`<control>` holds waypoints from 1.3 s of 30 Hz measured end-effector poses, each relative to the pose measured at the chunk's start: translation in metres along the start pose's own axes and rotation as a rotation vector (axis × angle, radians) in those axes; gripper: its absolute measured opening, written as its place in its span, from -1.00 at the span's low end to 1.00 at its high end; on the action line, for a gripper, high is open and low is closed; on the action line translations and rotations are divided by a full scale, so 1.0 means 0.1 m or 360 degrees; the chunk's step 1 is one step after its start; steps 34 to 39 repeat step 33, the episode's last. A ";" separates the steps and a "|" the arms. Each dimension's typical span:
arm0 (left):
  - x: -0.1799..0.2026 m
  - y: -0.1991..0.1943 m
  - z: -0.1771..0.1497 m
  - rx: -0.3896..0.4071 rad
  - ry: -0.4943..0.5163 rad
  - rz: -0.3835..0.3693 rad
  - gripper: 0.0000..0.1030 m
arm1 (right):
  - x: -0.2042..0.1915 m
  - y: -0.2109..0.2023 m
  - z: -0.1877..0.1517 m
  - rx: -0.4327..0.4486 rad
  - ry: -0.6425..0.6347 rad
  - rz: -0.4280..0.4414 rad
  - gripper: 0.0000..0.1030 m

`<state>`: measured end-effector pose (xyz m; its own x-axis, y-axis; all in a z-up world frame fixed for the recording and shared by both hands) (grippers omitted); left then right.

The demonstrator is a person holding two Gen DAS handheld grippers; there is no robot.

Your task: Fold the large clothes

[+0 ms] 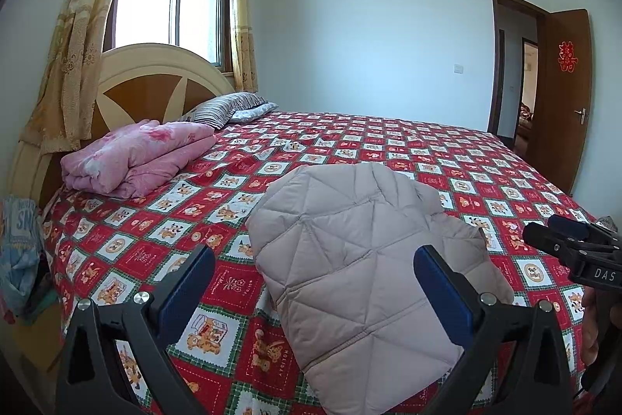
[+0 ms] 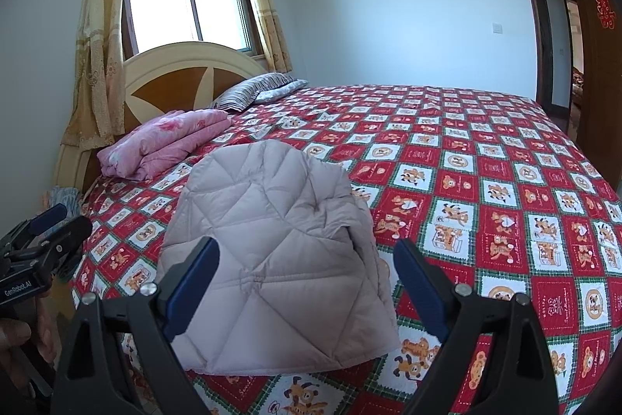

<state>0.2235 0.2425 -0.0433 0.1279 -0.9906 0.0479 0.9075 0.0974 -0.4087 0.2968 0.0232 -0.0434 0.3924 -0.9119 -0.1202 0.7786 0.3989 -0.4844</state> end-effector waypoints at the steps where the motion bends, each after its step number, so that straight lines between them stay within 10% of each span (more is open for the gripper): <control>1: 0.00 0.00 0.00 0.0000 -0.0001 0.0000 0.98 | 0.00 0.00 0.00 -0.0001 0.0000 -0.0001 0.81; 39: 0.06 -0.15 0.09 0.0170 0.0096 0.0113 0.98 | -0.03 0.01 -0.07 -0.0012 -0.0028 0.0010 0.81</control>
Point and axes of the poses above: each gripper's, at about its wrist camera, not at the fingertips, and y roughly the way its jaws point, x to its right, z to its top, the point moved 4 cm from there along y, roughly the way its jaws point, and after that the axes turned 5 degrees about -z, right-handed, at the moved point
